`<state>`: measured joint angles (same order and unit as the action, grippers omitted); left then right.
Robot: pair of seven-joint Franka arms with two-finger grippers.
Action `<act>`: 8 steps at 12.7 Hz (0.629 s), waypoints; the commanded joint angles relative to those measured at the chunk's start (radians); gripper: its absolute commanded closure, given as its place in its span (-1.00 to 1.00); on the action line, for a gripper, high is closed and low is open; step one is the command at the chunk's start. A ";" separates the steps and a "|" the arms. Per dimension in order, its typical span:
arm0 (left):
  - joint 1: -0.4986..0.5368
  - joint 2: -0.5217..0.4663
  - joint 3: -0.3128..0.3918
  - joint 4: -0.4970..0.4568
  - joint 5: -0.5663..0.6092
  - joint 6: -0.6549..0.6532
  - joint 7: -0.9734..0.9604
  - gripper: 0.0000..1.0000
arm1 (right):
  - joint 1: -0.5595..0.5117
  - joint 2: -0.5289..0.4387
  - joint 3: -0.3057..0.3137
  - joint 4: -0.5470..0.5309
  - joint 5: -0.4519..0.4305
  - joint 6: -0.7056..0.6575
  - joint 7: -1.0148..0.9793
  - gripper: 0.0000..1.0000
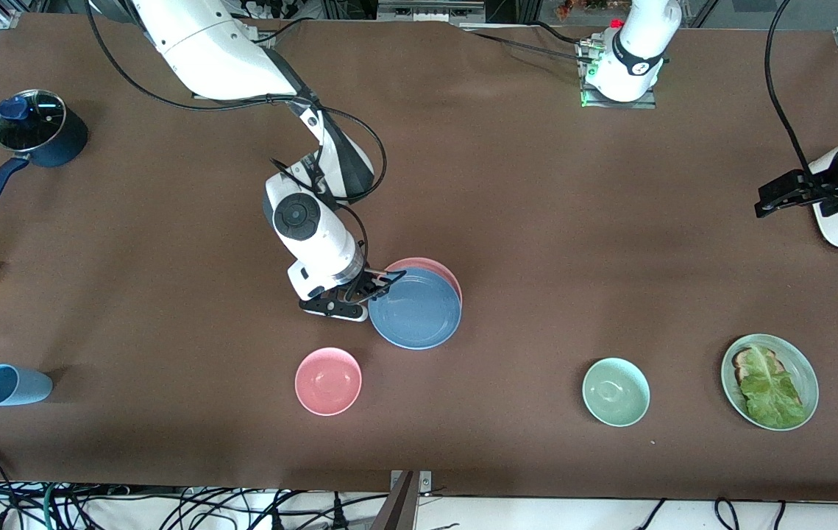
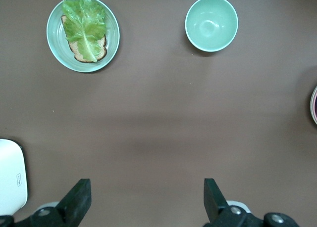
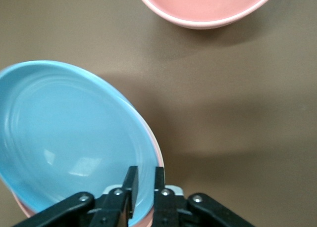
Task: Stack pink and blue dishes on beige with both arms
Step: 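Lower the blue plate onto the stack and open the right gripper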
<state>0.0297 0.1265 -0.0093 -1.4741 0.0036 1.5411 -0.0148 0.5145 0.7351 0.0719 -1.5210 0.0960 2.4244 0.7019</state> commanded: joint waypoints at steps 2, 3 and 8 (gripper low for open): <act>0.007 0.010 -0.005 0.031 -0.025 -0.022 0.009 -1.00 | 0.001 0.017 0.003 0.032 -0.015 -0.011 0.018 0.12; 0.006 0.009 -0.005 0.031 -0.025 -0.022 0.009 -1.00 | 0.001 0.014 0.005 0.032 -0.015 -0.013 0.018 0.08; 0.001 -0.007 -0.005 0.014 -0.027 -0.021 0.009 -1.00 | -0.001 -0.029 0.002 0.036 -0.019 -0.097 0.013 -0.28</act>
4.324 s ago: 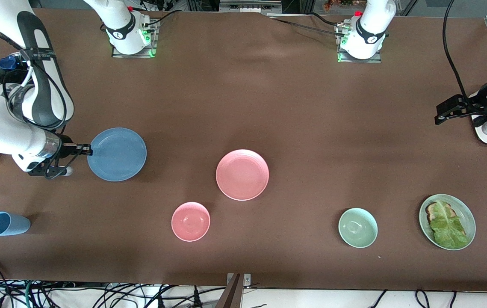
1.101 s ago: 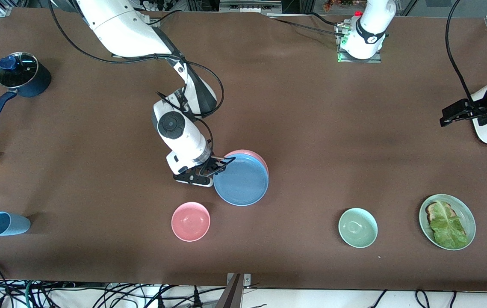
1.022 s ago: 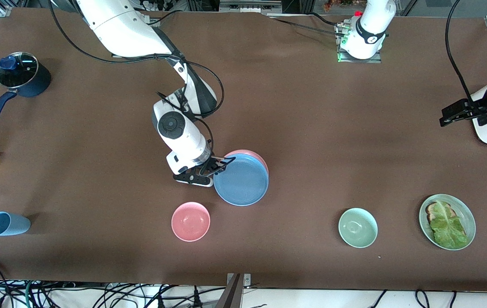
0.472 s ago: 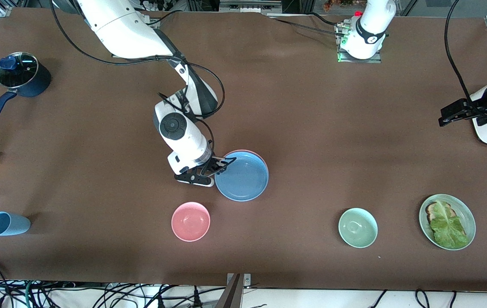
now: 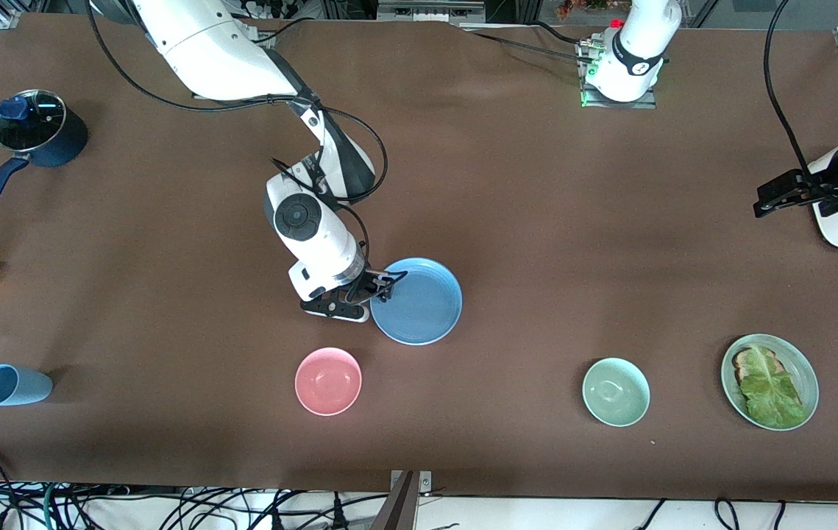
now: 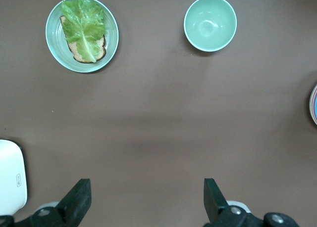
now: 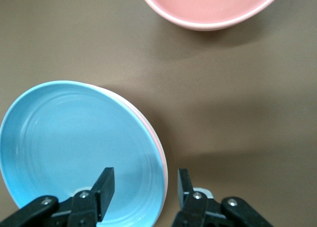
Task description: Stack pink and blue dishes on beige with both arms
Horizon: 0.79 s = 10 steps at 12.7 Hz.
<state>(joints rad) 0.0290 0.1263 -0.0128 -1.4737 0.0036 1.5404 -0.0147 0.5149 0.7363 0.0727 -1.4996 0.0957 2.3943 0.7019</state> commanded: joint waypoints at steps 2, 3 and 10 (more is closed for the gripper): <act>0.000 -0.026 -0.001 -0.011 -0.027 -0.017 0.007 -1.00 | -0.003 -0.057 -0.027 0.030 -0.028 -0.122 0.002 -0.52; 0.000 -0.039 -0.001 -0.028 -0.027 -0.017 0.007 -1.00 | -0.003 -0.073 -0.043 0.030 -0.049 -0.150 -0.010 -0.78; -0.006 -0.117 -0.001 -0.119 -0.028 -0.016 0.007 -1.00 | -0.009 -0.277 -0.269 0.030 -0.050 -0.460 -0.304 -1.00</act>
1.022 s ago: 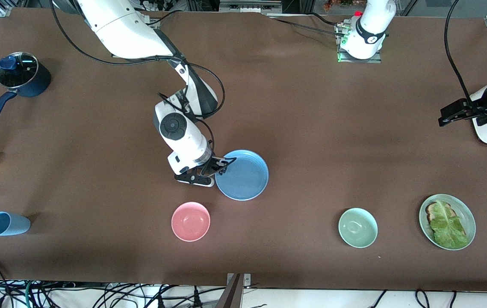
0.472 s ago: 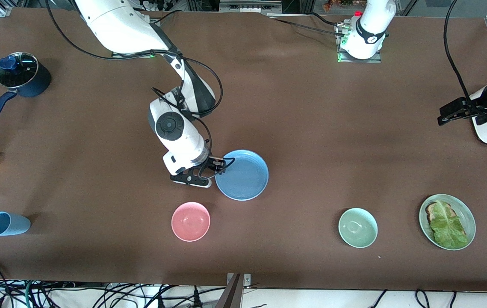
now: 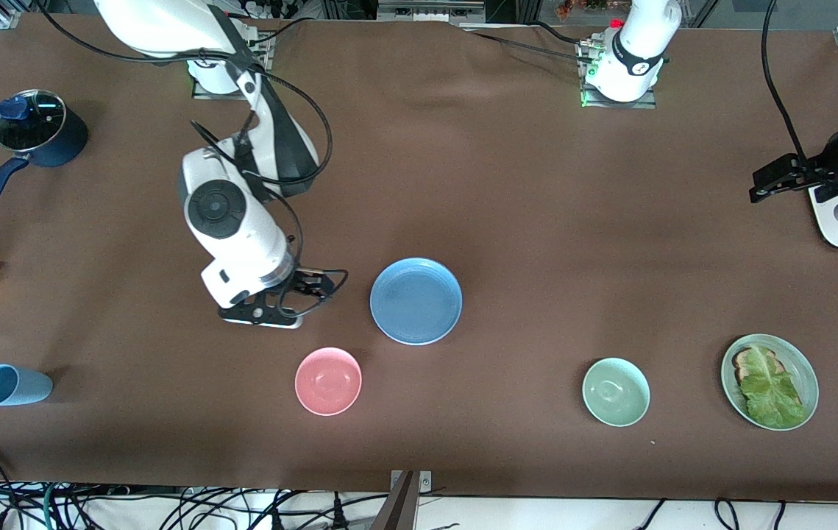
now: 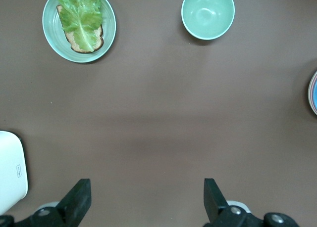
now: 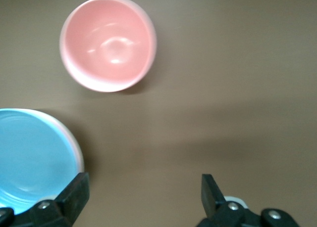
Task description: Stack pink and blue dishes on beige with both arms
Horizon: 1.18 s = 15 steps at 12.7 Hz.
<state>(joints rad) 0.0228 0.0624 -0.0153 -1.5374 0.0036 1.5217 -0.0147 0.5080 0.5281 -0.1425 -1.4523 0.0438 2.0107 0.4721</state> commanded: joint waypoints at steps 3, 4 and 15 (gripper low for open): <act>0.000 -0.107 0.000 -0.131 -0.028 0.026 0.004 -1.00 | -0.002 -0.135 -0.153 -0.017 0.092 -0.197 -0.242 -1.00; 0.000 -0.113 0.000 -0.144 -0.030 0.029 0.002 -1.00 | -0.002 -0.154 -0.195 -0.017 0.144 -0.231 -0.283 -1.00; -0.003 -0.049 -0.003 -0.066 -0.040 0.022 0.009 -1.00 | -0.505 -0.465 0.259 -0.171 -0.033 -0.418 -0.359 -1.00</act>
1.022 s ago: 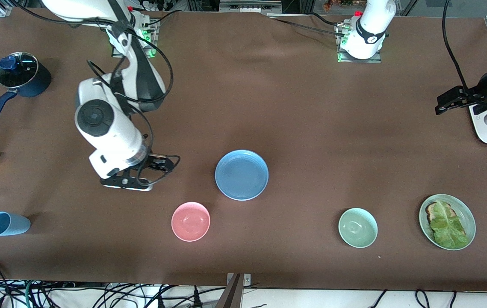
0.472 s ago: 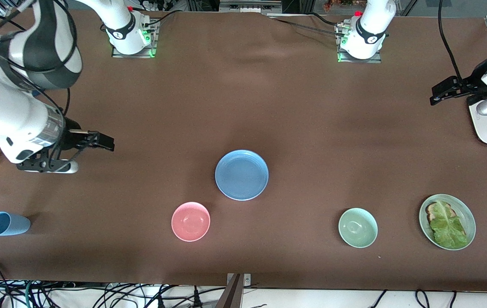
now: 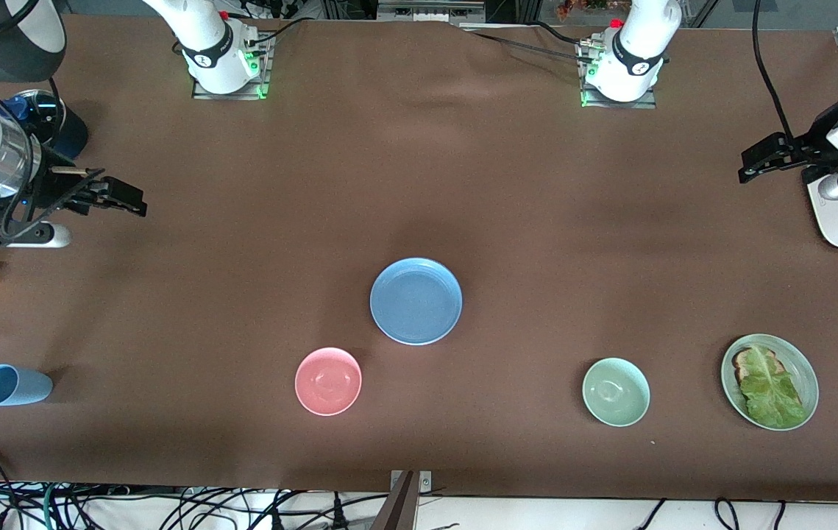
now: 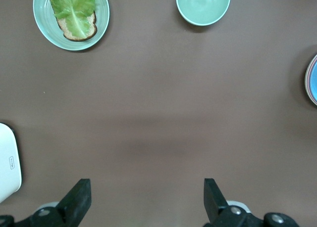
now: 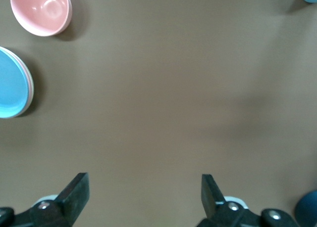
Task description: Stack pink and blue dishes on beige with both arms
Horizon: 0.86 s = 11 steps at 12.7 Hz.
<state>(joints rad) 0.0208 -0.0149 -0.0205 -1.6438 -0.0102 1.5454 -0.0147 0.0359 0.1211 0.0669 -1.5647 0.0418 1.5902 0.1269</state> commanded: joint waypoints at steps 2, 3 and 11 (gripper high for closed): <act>-0.002 0.030 0.002 0.041 -0.025 -0.002 0.009 -1.00 | -0.031 -0.058 0.050 -0.055 -0.037 -0.001 -0.016 -1.00; -0.002 0.030 0.001 0.041 -0.025 -0.002 0.009 -1.00 | -0.030 -0.054 0.044 -0.049 -0.037 -0.003 -0.019 -1.00; -0.001 0.032 0.002 0.041 -0.027 -0.002 0.009 -1.00 | -0.030 -0.038 0.042 -0.028 -0.039 -0.004 -0.023 -1.00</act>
<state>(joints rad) 0.0207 0.0003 -0.0215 -1.6337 -0.0102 1.5500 -0.0147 0.0189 0.0875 0.0958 -1.5945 0.0194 1.5898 0.1180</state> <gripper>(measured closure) 0.000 0.000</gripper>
